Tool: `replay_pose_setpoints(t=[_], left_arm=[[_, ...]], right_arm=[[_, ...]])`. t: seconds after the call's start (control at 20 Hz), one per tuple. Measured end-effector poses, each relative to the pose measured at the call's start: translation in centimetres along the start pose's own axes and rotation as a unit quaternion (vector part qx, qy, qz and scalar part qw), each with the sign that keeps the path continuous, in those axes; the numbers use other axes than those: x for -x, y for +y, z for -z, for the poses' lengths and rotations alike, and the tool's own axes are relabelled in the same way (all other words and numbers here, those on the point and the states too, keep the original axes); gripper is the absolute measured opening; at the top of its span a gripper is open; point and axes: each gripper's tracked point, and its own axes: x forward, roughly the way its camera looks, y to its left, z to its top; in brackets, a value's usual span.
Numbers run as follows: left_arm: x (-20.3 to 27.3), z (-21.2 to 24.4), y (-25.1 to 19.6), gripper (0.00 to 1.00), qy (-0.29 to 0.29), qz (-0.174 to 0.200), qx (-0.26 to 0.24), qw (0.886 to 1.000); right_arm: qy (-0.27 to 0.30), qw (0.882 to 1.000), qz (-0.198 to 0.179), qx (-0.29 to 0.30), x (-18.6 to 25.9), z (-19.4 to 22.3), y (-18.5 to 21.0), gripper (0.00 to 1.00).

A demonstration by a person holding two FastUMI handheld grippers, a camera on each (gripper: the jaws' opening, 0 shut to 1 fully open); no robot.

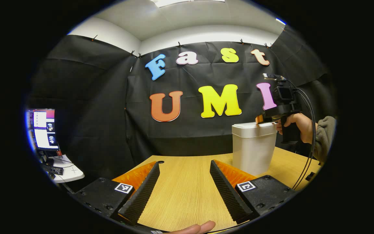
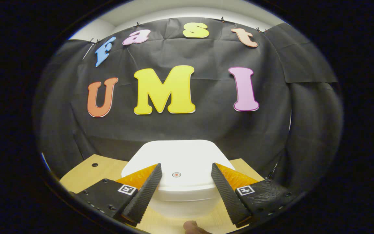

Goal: Press the lid of the desktop garbage bin to open it, pick up the crumpled paper on the desktop and throw it into the bin, then pick up the pop can on the desktop and drop it into the bin, and finally close the garbage bin lid.

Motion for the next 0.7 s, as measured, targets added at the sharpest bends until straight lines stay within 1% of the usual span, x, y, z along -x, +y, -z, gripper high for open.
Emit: replay_pose_setpoints(t=[0.05,0.1,0.15,0.2,0.25,0.4,0.5,0.65,0.7], left_arm=[[0.0,-0.1,0.0,0.94,-0.001,0.000,0.001,1.000],[-0.1,-0.1,-0.1,1.00,-0.001,0.001,0.002,1.000],[-0.1,0.1,-0.1,1.00,0.001,0.002,0.003,1.000],[-0.1,0.3,-0.2,1.00,0.004,0.001,0.003,1.000],[0.0,0.2,-0.2,1.00,0.004,0.000,0.004,1.000],[-0.1,0.1,-0.9,1.00,0.002,0.004,0.008,1.000],[0.1,0.2,-1.6,1.00,0.003,0.011,0.008,1.000],[0.2,0.2,-2.1,1.00,0.003,0.014,0.009,1.000],[0.2,0.2,-2.2,1.00,0.003,0.013,0.011,1.000]], right_arm=[[-0.012,1.000,-0.003,-0.009,0.6,-0.2,-0.4,0.98],[-0.016,1.000,-0.004,-0.012,1.3,-0.2,-0.9,0.96],[-0.018,1.000,-0.005,-0.020,2.0,0.2,-1.4,0.95],[-0.013,0.999,-0.009,-0.030,2.7,0.5,-1.7,0.97],[-0.012,0.999,-0.010,-0.039,3.6,1.0,-2.1,0.96],[-0.028,0.998,-0.012,-0.051,6.6,2.1,-3.7,0.95],[-0.030,0.998,-0.015,-0.050,8.8,3.9,-4.6,0.96],[-0.043,0.999,-0.015,-0.030,12.0,5.9,-6.3,0.96],[-0.046,0.999,-0.017,-0.023,12.9,6.6,-6.7,0.92]])
